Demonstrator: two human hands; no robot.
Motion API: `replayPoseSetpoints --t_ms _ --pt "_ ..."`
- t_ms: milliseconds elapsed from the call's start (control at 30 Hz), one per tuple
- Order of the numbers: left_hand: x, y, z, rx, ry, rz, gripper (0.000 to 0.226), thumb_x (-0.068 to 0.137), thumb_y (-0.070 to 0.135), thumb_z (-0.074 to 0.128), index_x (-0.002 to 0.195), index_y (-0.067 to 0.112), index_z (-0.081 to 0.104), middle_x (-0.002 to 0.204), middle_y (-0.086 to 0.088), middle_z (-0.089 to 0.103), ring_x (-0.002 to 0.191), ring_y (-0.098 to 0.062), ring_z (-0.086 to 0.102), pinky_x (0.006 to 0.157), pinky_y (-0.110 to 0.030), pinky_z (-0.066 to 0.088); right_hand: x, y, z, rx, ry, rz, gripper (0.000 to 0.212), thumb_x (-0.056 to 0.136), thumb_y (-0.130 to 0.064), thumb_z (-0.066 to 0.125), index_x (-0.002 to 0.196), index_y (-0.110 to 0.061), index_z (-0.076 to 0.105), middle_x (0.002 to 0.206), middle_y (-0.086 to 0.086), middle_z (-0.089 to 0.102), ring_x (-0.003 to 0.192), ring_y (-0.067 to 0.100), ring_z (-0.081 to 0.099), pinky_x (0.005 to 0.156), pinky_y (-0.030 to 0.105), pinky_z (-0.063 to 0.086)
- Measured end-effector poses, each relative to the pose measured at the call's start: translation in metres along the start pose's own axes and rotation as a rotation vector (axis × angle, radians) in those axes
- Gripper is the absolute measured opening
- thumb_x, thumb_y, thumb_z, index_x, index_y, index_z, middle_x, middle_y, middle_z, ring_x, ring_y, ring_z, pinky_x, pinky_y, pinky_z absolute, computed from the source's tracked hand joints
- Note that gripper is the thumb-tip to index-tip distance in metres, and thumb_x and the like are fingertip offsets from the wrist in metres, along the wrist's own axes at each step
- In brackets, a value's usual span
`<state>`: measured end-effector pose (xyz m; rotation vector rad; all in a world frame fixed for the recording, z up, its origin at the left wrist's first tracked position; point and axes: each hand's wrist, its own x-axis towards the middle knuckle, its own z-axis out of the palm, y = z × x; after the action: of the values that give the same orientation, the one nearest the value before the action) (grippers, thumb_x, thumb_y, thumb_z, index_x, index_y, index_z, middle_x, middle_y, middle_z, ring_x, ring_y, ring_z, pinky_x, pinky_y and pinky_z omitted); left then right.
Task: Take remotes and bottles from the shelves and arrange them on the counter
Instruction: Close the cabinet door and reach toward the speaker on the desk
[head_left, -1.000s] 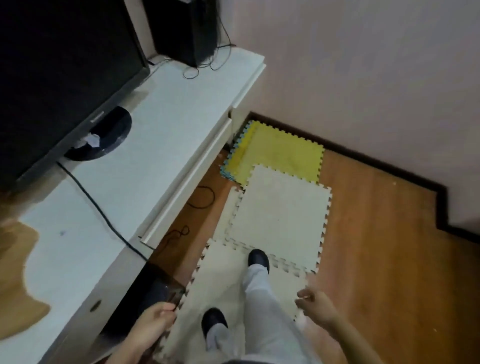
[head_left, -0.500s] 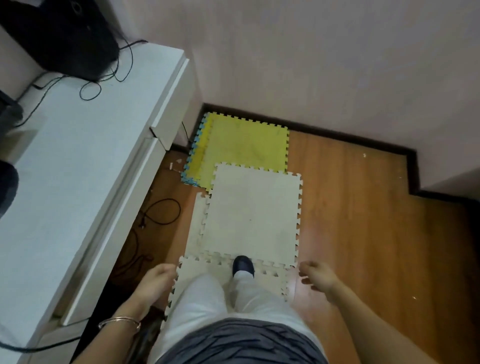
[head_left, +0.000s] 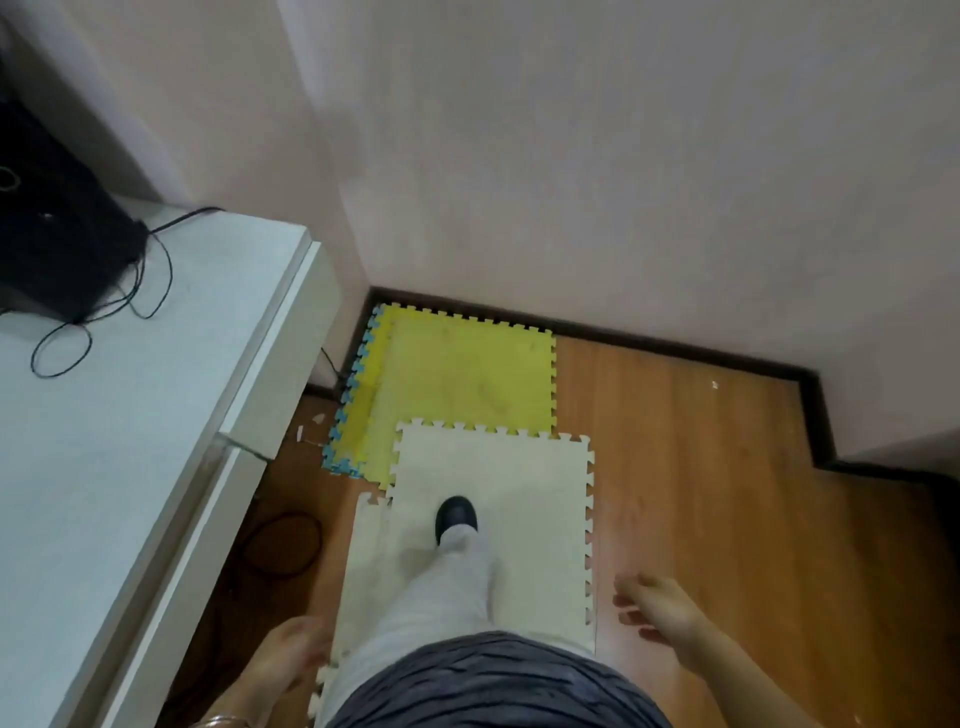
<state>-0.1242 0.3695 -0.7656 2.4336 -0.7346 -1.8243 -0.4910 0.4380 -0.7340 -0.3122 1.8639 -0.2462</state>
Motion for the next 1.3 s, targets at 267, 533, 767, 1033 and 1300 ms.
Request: replayPoseSetpoints --t_ms 267,533,767,1033,1300 --pt "0.044 0.194 0.018 0.001 -0.05 0.191 0.028 0.092 0.014 0.05 0.118 0.003 0.055 0.099 -0.01 0.059 0.086 -0.02 0.055 0.074 -0.031 0.042 0.071 -0.15 -0.058 -0.034 0.09 -0.106 0.019 0.097 -0.016 0.041 0.095 -0.007 0.057 0.083 0.007 0.055 0.069 0.017 0.049 0.073 0.039 0.044" --pt "0.076 0.313 0.029 -0.22 -0.006 0.278 0.023 0.095 0.018 0.047 0.117 0.012 0.054 0.112 -0.005 0.059 0.103 -0.023 0.057 0.059 -0.022 0.048 0.159 -0.278 -0.102 -0.056 -0.057 -0.068 0.017 0.097 -0.016 0.044 0.084 -0.01 0.052 0.072 0.005 0.05 0.06 0.015 0.045 0.054 0.022 0.027" --pt "0.078 0.326 0.067 -0.563 0.212 -0.074 0.019 0.095 0.027 0.048 0.097 0.012 0.058 0.114 -0.013 0.06 0.094 -0.028 0.056 0.085 -0.035 0.037 0.228 -0.435 -0.156 -0.35 -0.164 -0.172 0.012 0.093 -0.01 0.046 0.091 -0.003 0.055 0.08 0.011 0.055 0.066 0.02 0.048 0.055 0.024 0.032" --pt "0.045 0.341 0.114 -0.793 0.326 -0.18 0.025 0.094 0.022 0.047 0.112 0.009 0.058 0.112 -0.01 0.062 0.1 -0.027 0.057 0.089 -0.035 0.037 0.312 -0.574 -0.137 -0.618 -0.431 -0.497 0.018 0.087 -0.005 0.06 0.07 0.0 0.062 0.071 0.016 0.061 0.063 0.024 0.06 0.054 0.023 0.047" --pt "0.047 0.324 0.125 -1.051 0.35 -0.356 0.031 0.095 0.026 0.044 0.12 0.01 0.054 0.115 -0.008 0.059 0.103 -0.025 0.055 0.091 -0.033 0.035 0.273 -0.605 -0.054 -0.819 -0.378 -0.378 0.008 0.093 -0.012 0.05 0.09 -0.007 0.055 0.077 0.001 0.052 0.061 0.012 0.049 0.047 0.021 0.037"
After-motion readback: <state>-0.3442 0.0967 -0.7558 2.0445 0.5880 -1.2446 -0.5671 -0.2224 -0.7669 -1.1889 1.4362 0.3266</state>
